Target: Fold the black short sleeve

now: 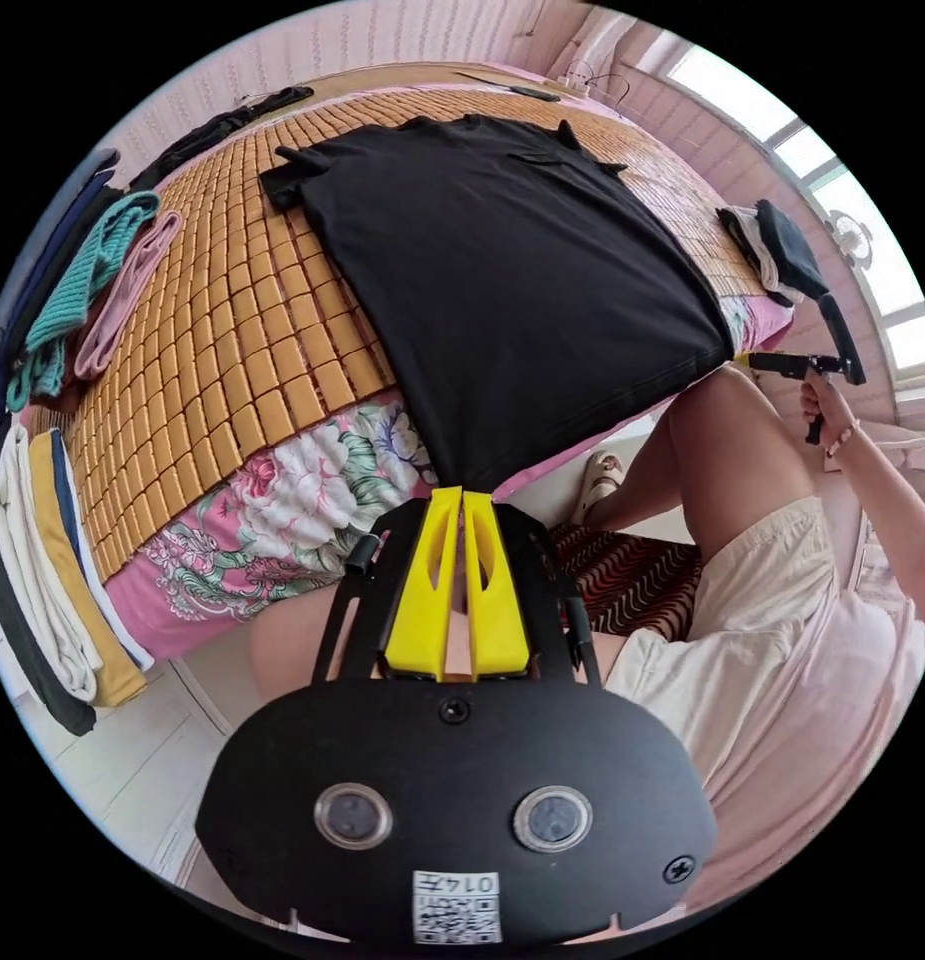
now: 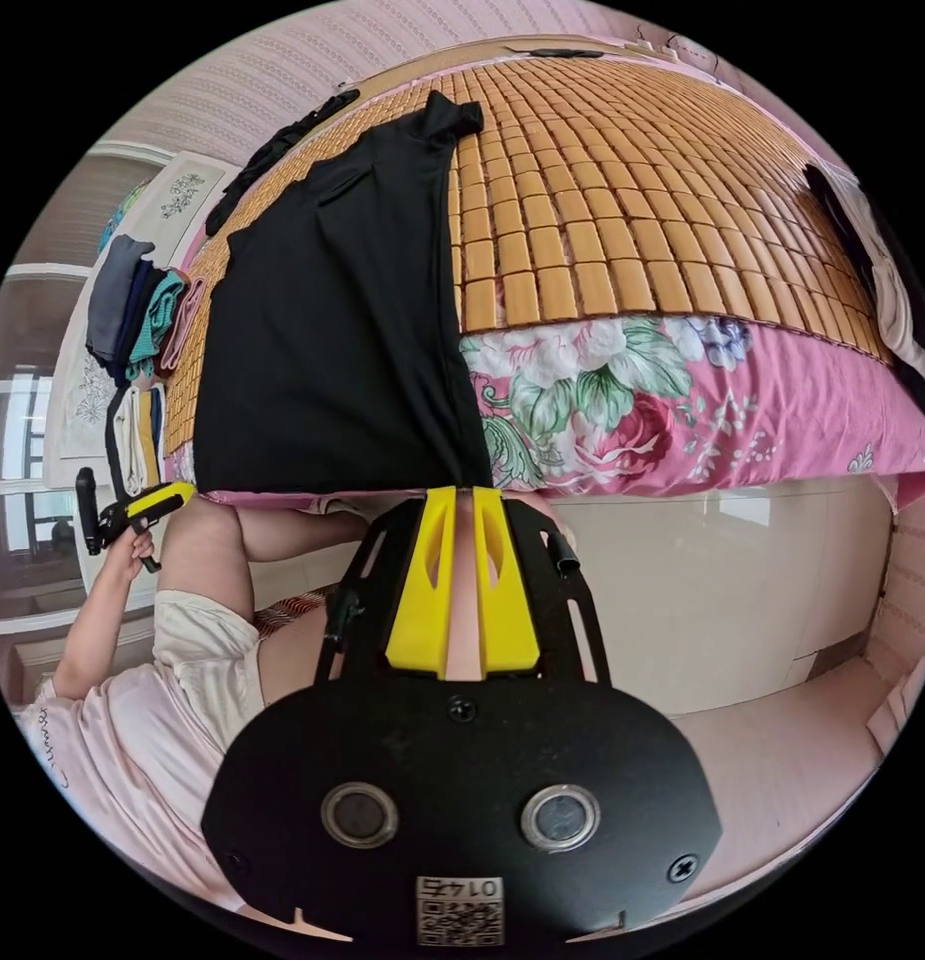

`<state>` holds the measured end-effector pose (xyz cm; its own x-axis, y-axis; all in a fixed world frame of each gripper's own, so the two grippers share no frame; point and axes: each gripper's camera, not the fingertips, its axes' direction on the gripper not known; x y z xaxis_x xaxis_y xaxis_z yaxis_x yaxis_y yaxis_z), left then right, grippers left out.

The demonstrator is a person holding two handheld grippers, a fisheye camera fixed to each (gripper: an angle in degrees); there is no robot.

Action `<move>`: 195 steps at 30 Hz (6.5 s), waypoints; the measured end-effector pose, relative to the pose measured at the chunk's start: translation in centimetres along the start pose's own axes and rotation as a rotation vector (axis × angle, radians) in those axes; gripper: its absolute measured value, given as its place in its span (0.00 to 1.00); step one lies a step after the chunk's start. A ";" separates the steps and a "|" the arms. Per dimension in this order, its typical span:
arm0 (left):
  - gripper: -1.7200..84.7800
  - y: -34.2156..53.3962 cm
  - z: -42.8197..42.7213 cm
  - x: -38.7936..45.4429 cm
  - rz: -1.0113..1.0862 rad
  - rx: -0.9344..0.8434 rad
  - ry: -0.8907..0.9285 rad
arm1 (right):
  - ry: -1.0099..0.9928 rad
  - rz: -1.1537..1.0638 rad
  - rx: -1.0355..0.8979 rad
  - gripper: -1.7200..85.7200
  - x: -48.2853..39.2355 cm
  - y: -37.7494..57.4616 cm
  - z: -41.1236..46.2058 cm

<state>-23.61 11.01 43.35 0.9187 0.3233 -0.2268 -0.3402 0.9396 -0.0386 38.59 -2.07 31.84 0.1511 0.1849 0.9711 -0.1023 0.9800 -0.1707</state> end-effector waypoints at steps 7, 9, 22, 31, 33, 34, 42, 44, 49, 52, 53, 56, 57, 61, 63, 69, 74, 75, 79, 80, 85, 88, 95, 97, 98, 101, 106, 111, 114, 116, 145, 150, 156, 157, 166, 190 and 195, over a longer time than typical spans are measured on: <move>0.01 4.3 -1.8 -3.6 -0.146 0.130 0.169 | -0.061 0.060 0.035 0.05 3.2 3.1 -1.5; 0.01 5.1 -2.4 -3.9 -0.154 0.162 0.161 | -0.035 0.046 0.069 0.05 3.4 3.6 -2.8; 0.01 -5.2 -5.2 1.1 0.094 0.152 -0.004 | -0.061 -0.090 0.400 0.10 2.3 -3.9 -8.1; 0.07 -29.5 -3.1 13.4 0.484 0.181 -0.063 | -0.226 -0.042 0.562 0.14 8.5 -14.0 -6.8; 0.08 -34.7 -1.5 16.0 0.526 0.182 -0.112 | -0.283 -0.027 0.547 0.14 10.1 -16.9 -6.2; 0.09 -37.9 -0.3 17.4 0.538 0.186 -0.123 | -0.292 -0.025 0.549 0.14 10.4 -17.4 -6.0; 0.11 -52.6 6.8 23.8 0.487 0.238 -0.172 | -0.301 0.002 0.538 0.12 13.0 -21.0 -4.3; 0.12 -54.8 8.9 24.6 0.475 0.194 -0.180 | -0.331 0.017 0.566 0.13 13.6 -21.3 -4.3; 0.14 -58.7 14.8 24.0 0.378 0.032 -0.170 | -0.377 -0.015 0.540 0.14 14.0 -23.1 -3.5; 0.06 -59.0 14.4 22.7 0.325 0.088 -0.112 | -0.319 0.031 0.512 0.08 14.2 -24.1 -3.2; 0.05 -59.1 14.4 22.5 0.329 0.087 -0.090 | -0.313 0.043 0.495 0.06 14.3 -24.5 -2.9; 0.02 -59.3 13.9 22.3 0.341 0.108 -0.029 | -0.316 0.044 0.499 0.04 14.5 -25.1 -2.5; 0.02 -59.3 13.6 22.6 0.367 0.128 -0.019 | -0.316 0.048 0.501 0.04 14.5 -25.4 -2.3; 0.03 -59.4 13.6 23.6 0.451 0.150 0.003 | -0.330 0.087 0.469 0.03 14.6 -26.3 -1.9; 0.05 -59.3 14.3 23.9 0.470 0.123 -0.024 | -0.314 0.072 0.460 0.03 14.2 -26.9 -1.9; 0.10 -59.4 13.9 22.4 0.392 0.134 -0.056 | -0.240 0.051 0.392 0.03 13.0 -28.7 0.3; 0.12 -58.1 10.1 21.0 0.441 0.264 0.002 | -0.218 0.073 0.411 0.03 12.5 -29.6 1.7; 0.12 -57.6 8.4 20.2 0.435 0.324 0.013 | -0.205 0.084 0.416 0.02 12.4 -29.8 2.0; 0.12 -55.0 2.0 14.7 0.358 0.496 0.103 | -0.155 0.113 0.450 0.02 12.3 -29.9 2.6; 0.13 -54.3 1.2 13.6 0.347 0.511 0.124 | -0.176 0.104 0.477 0.02 12.3 -29.8 2.7; 0.11 -43.1 -3.8 3.6 0.299 0.556 0.115 | -0.172 0.036 0.583 0.02 10.5 -29.2 3.2; 0.03 -33.7 -4.7 -2.6 0.203 0.561 -0.047 | -0.124 -0.055 0.565 0.02 7.6 -29.1 4.8; 0.01 -18.1 -4.1 -16.3 -0.192 0.427 -0.148 | 0.024 -0.403 0.501 0.02 -7.0 -29.4 11.8; 0.02 -15.3 -3.6 -19.1 -0.282 0.406 -0.141 | -0.064 -0.482 0.481 0.02 -11.3 -29.8 14.1; 0.02 -14.8 -3.4 -19.5 -0.292 0.403 -0.136 | -0.158 -0.560 0.437 0.02 -14.5 -30.5 15.9; 0.04 -13.4 -2.5 -21.2 -0.304 0.419 -0.097 | -0.241 -0.710 0.291 0.02 -23.4 -33.5 20.5; 0.07 -15.3 -2.9 -23.0 -0.252 0.441 -0.102 | -0.129 -0.901 0.155 0.02 -38.3 -38.6 27.2; 0.09 -17.6 -2.6 -24.5 -0.211 0.427 -0.093 | 0.089 -0.914 0.064 0.13 -50.2 -43.8 34.9; 0.09 -18.6 -2.2 -25.5 -0.207 0.423 -0.054 | 0.264 -0.933 0.035 0.15 -54.5 -45.1 38.8; 0.09 -19.2 -1.7 -25.9 -0.185 0.399 -0.053 | 0.375 -0.952 0.032 0.14 -56.2 -45.6 41.2; 0.07 -15.4 -1.8 -24.7 -0.075 0.372 -0.113 | 0.331 -0.866 -0.029 0.11 -60.4 -51.9 48.9; 0.02 -15.3 -1.5 -23.9 -0.049 0.372 -0.129 | 0.212 -0.838 0.003 0.04 -57.5 -53.3 46.2; 0.05 -11.8 -4.6 -20.4 0.021 0.683 -0.244 | -0.148 -0.761 0.185 0.03 -49.6 -53.3 36.2; 0.06 -10.8 -5.0 -19.6 0.041 0.737 -0.234 | -0.164 -0.744 0.211 0.03 -48.3 -53.0 35.2; 0.09 -11.5 -2.6 -17.6 0.093 0.578 -0.122 | 0.045 -0.613 0.106 0.05 -37.4 -52.0 34.6; 0.01 -19.5 2.5 -14.2 0.113 0.392 -0.280 | 0.054 -0.632 0.180 0.08 -37.2 -55.3 27.2; 0.01 -18.9 0.4 -13.4 0.209 0.421 -0.157 | -0.069 -0.480 0.387 0.14 -22.8 -45.3 16.5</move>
<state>-29.39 -11.00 47.52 0.8696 0.4924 -0.0374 -0.4396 0.8063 0.3957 23.58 -51.92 20.23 0.2062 -0.2879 0.9352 -0.3901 0.8524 0.3484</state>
